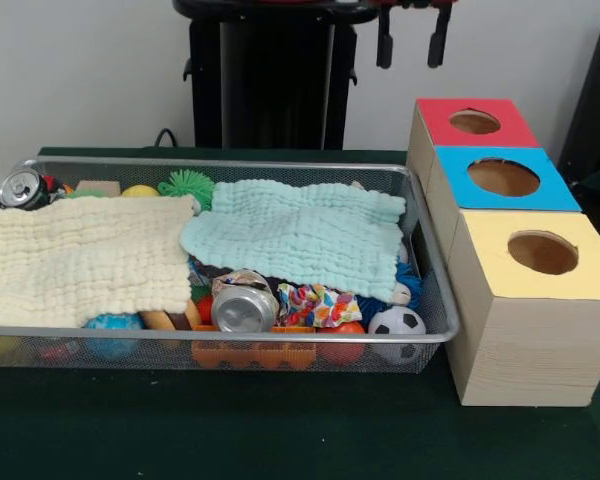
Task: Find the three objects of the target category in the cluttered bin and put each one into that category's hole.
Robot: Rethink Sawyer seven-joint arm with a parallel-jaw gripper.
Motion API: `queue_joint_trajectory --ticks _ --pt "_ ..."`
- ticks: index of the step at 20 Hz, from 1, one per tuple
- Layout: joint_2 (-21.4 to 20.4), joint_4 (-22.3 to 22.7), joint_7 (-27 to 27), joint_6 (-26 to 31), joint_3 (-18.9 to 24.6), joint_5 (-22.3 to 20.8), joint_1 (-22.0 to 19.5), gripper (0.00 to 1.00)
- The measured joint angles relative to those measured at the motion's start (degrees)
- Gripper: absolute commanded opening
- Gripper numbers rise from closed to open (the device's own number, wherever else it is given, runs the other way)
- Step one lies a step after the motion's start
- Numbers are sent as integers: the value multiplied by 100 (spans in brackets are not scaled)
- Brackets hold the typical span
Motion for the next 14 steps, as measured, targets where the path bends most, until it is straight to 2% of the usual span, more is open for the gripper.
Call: queue_joint_trajectory --ticks 6,14 --pt "650 -340 0 -220 155 -8 -67 100" --pt "1608 -627 -1 -1198 509 8 -356 100"
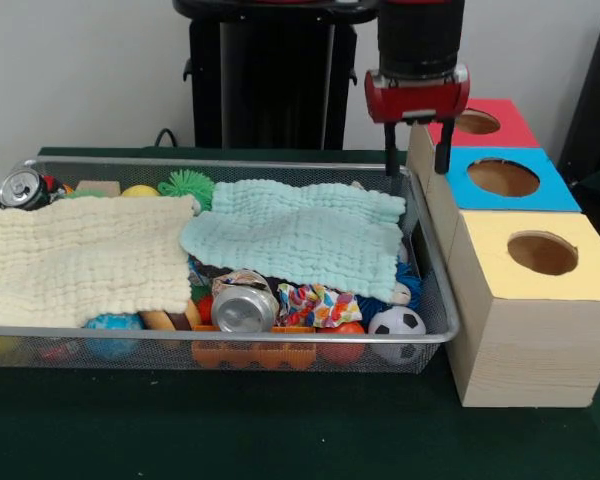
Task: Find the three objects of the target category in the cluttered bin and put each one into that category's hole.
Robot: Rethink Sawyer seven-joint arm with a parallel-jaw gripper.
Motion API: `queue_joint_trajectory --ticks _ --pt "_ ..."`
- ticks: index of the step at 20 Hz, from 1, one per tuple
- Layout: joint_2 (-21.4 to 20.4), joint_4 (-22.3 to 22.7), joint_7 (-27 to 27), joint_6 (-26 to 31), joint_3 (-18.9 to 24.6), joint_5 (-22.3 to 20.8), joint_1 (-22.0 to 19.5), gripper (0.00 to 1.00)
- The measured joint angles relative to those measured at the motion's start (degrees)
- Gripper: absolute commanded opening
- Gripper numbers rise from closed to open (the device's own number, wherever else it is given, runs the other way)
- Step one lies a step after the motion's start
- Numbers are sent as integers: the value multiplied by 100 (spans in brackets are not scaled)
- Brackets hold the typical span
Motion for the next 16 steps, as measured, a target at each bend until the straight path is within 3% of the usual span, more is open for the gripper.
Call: queue_joint_trajectory --ticks 7,16 --pt "427 -343 0 -343 60 2 -82 100" --pt "764 -341 0 -605 365 -75 -442 100"
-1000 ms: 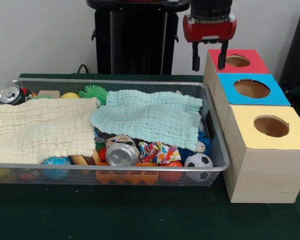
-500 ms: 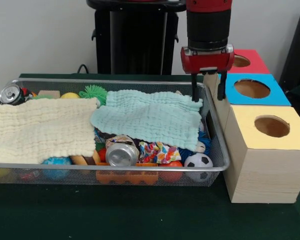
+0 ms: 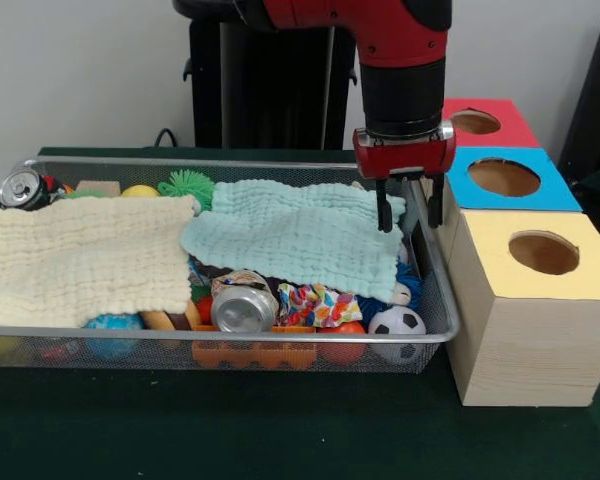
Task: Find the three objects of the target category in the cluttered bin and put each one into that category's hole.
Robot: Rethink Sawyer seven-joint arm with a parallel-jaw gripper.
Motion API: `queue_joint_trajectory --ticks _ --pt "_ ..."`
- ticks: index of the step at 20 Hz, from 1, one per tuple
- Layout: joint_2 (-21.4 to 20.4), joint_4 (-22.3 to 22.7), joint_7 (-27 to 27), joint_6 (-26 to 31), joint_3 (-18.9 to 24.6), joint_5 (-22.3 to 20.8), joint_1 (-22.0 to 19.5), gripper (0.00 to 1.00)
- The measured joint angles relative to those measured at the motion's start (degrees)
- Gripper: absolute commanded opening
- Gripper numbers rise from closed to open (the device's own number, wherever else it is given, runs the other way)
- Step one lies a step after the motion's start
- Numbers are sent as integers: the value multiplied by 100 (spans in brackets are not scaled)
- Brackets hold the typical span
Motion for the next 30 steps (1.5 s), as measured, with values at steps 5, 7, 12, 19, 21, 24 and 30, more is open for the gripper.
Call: queue_joint_trajectory --ticks 5,7,12,19,21,24,30 --pt "-367 336 0 11 293 -87 -394 100" --pt "-599 491 0 58 374 -115 -565 100" --pt "-1080 773 0 170 594 -199 -1018 100" --pt "-1543 1023 0 175 668 -292 -1335 100" --pt "-1619 1027 0 175 657 -370 -1280 100" --pt "-1649 1024 0 176 635 -479 -1179 100" --pt "-1557 969 1 176 577 -663 -952 100"
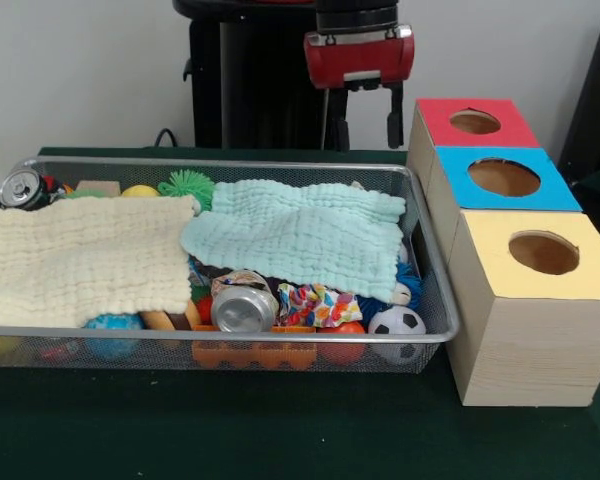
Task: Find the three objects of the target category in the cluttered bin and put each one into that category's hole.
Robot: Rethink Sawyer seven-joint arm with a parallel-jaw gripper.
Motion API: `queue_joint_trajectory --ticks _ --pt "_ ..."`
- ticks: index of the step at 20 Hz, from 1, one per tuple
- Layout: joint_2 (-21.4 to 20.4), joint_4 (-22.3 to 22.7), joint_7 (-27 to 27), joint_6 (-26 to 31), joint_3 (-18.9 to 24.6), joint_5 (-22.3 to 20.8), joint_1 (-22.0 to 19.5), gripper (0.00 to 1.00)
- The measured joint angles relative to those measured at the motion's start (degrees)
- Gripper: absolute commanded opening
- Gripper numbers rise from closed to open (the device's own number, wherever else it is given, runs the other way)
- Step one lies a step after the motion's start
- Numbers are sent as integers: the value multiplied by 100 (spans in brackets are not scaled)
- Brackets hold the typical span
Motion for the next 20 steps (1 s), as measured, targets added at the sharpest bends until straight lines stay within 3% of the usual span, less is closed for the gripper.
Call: queue_joint_trajectory --ticks 10,20 --pt "505 -437 0 0 -1 -519 71 100" --pt "997 -1192 0 0 431 -1175 -237 100"
